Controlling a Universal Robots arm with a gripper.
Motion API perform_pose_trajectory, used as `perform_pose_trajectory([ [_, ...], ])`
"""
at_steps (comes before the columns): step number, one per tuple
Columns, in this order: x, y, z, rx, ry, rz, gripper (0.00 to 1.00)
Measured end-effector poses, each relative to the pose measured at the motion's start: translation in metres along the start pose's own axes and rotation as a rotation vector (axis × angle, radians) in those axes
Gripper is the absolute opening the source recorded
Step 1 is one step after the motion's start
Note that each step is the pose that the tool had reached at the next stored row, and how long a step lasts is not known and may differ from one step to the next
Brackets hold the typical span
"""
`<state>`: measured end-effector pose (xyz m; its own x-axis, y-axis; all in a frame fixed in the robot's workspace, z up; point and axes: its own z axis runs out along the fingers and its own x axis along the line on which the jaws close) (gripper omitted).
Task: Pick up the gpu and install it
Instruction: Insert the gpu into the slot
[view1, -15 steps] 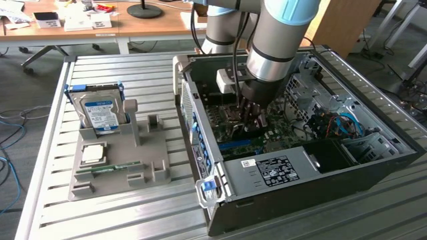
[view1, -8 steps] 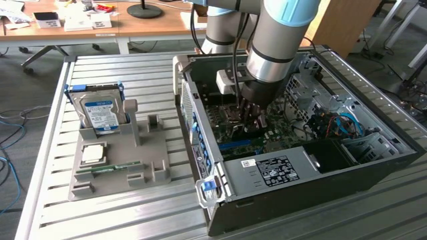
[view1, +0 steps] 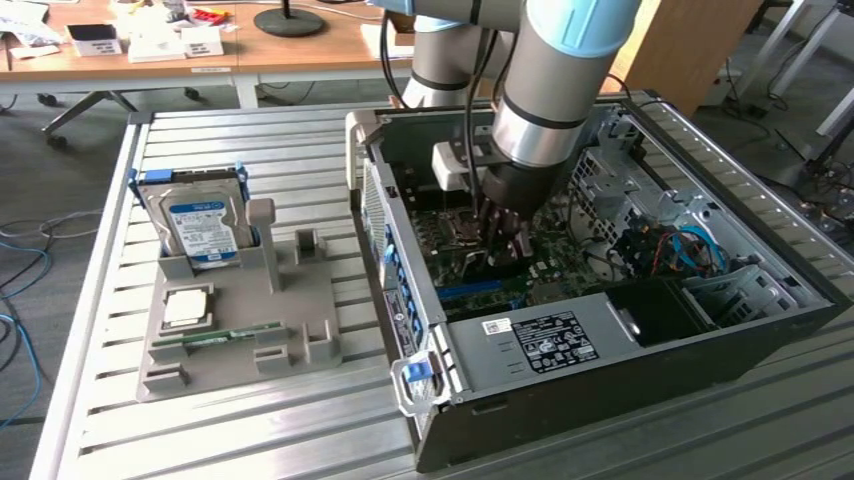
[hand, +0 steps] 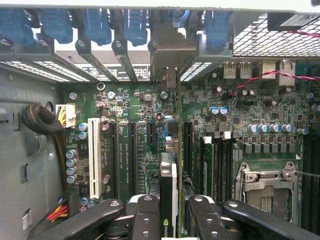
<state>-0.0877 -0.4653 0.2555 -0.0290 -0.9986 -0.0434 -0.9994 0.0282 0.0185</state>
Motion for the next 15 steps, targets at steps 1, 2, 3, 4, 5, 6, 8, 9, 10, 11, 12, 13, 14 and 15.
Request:
perform_pose_trajectory([
  [1, 0.0001, 0.0000, 0.0003, -0.0001, 0.0003, 0.000, 0.27],
  [2, 0.0001, 0.0000, 0.0003, -0.0001, 0.0003, 0.001, 0.27],
  [3, 0.0001, 0.0000, 0.0003, -0.0001, 0.0004, 0.001, 0.27],
  [4, 0.0001, 0.0000, 0.0006, -0.0001, 0.0003, 0.001, 0.27],
  [5, 0.0001, 0.0000, 0.0013, 0.0001, -0.0002, 0.001, 0.27],
  [6, 0.0001, -0.0001, 0.0020, 0.0002, 0.0000, 0.002, 0.27],
  [8, 0.0002, 0.0000, 0.0029, 0.0001, 0.0002, 0.005, 0.27],
  [9, 0.0002, 0.0000, 0.0031, 0.0001, 0.0002, 0.006, 0.27],
  [10, 0.0002, 0.0000, 0.0031, 0.0001, 0.0003, 0.007, 0.27],
  [11, 0.0002, 0.0000, 0.0031, 0.0002, 0.0004, 0.007, 0.27],
  [12, 0.0002, 0.0000, 0.0032, 0.0002, 0.0002, 0.007, 0.27],
  [13, 0.0002, 0.0000, 0.0032, 0.0002, 0.0001, 0.007, 0.27],
  [14, 0.0002, 0.0000, 0.0032, 0.0002, 0.0001, 0.007, 0.27],
  [15, 0.0002, 0.0000, 0.0033, 0.0003, 0.0000, 0.008, 0.27],
])
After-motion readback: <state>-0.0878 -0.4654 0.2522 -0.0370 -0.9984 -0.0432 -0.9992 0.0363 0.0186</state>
